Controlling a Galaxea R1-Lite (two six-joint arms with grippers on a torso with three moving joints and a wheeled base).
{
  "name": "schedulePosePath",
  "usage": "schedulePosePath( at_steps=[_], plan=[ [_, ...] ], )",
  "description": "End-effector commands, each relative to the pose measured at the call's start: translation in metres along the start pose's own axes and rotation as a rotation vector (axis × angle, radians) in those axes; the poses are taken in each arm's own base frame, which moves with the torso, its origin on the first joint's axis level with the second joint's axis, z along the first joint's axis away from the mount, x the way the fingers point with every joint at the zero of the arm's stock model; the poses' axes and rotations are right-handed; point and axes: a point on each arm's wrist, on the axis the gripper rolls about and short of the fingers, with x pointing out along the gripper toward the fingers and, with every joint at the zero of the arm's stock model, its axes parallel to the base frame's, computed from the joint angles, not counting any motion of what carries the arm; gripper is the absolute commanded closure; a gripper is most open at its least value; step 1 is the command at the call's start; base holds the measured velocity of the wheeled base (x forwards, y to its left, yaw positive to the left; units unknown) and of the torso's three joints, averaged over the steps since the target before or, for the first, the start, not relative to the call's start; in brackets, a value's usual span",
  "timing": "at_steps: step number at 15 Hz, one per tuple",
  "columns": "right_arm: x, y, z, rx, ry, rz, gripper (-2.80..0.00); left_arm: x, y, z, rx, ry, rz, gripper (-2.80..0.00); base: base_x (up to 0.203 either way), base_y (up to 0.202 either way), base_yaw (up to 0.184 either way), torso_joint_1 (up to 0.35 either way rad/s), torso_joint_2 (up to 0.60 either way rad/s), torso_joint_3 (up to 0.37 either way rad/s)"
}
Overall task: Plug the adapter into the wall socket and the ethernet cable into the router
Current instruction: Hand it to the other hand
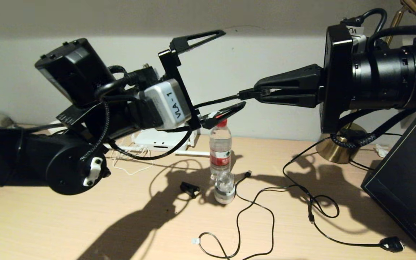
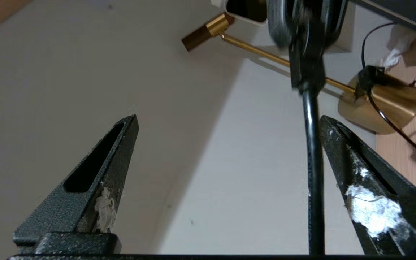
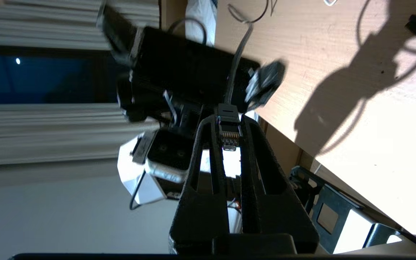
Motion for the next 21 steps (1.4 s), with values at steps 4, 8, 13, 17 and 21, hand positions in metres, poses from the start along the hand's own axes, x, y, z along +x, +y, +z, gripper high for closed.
schedulePosePath(
  at_steps=[4,8,13,17,21],
  plan=[
    [-0.003,0.009,0.004,0.028,0.015,0.041,0.00,0.001,-0.014,-0.005,0.010,-0.002,-0.015,-2.80,0.000,0.000,0.000,0.000,0.00,0.000],
    [-0.002,0.008,0.004,0.029,0.028,0.043,0.00,-0.001,-0.008,0.004,0.021,-0.041,-0.015,-2.80,0.000,0.000,0.000,0.000,0.00,0.000],
    [0.005,0.000,0.009,0.049,0.052,0.027,0.00,-0.004,-0.006,0.013,0.017,-0.050,-0.017,-2.80,0.000,0.000,0.000,0.000,0.00,0.000],
    [0.008,-0.002,0.010,0.053,0.054,0.022,0.00,-0.006,-0.009,0.019,0.003,-0.058,-0.027,-2.80,0.000,0.000,0.000,0.000,0.00,0.000],
    [0.007,0.000,0.010,0.050,0.053,0.026,0.00,-0.003,-0.012,0.020,-0.004,-0.064,-0.031,-2.80,0.000,0.000,0.000,0.000,0.00,0.000]
  ],
)
